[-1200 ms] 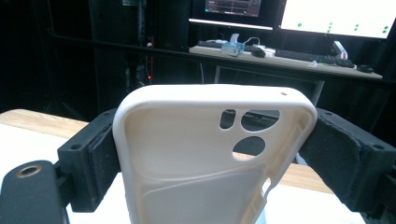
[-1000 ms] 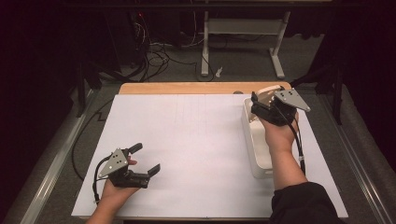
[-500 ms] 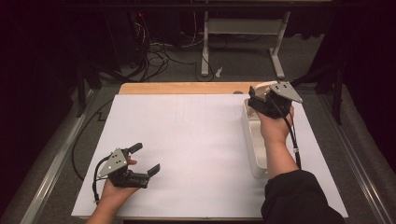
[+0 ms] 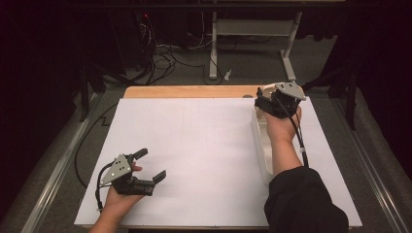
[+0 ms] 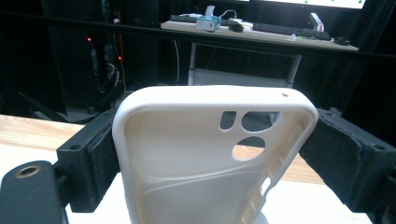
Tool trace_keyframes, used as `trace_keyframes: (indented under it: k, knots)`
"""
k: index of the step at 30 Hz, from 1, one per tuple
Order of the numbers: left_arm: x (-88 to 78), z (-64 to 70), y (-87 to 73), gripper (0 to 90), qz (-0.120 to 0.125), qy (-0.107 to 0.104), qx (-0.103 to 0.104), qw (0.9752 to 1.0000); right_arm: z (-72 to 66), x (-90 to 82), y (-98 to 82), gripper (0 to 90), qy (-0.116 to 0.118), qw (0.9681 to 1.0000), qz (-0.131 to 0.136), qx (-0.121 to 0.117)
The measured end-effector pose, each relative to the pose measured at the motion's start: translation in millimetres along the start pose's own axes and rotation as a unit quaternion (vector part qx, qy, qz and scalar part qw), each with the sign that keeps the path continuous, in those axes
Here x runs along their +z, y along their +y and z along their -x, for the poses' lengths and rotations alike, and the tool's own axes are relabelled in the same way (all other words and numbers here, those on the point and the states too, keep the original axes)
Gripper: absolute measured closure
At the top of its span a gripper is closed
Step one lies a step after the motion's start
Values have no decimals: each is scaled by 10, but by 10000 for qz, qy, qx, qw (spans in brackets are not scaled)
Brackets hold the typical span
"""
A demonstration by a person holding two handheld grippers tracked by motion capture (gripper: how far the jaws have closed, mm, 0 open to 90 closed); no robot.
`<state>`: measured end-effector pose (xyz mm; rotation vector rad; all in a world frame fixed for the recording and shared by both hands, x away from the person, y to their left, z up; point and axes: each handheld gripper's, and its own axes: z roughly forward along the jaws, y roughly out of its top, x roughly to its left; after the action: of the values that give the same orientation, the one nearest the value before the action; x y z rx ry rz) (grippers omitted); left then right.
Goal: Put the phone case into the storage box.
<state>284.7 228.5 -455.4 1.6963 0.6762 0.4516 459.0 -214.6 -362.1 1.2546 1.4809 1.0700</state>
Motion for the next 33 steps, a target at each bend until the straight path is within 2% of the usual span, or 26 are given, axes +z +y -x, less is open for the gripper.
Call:
trace_keyframes:
  k: [8, 14, 21, 33]
  knots:
    - [-6, 2, 2, 4, 14, -17, 3, 10000, -20, 96, -62, 111, -91, 9998, -125, 88]
    - [-4, 5, 2, 4, 14, -40, -1, 10000, -37, 154, -108, 109, -156, 9996, -230, 38]
    - [-13, 0, 1, 4, 41, -43, -17, 10000, -41, 207, -161, 106, -150, 9992, -372, 18]
    - [-19, -3, 2, 4, 45, -53, -14, 10000, -57, 250, -198, 105, -131, 9990, -437, -32]
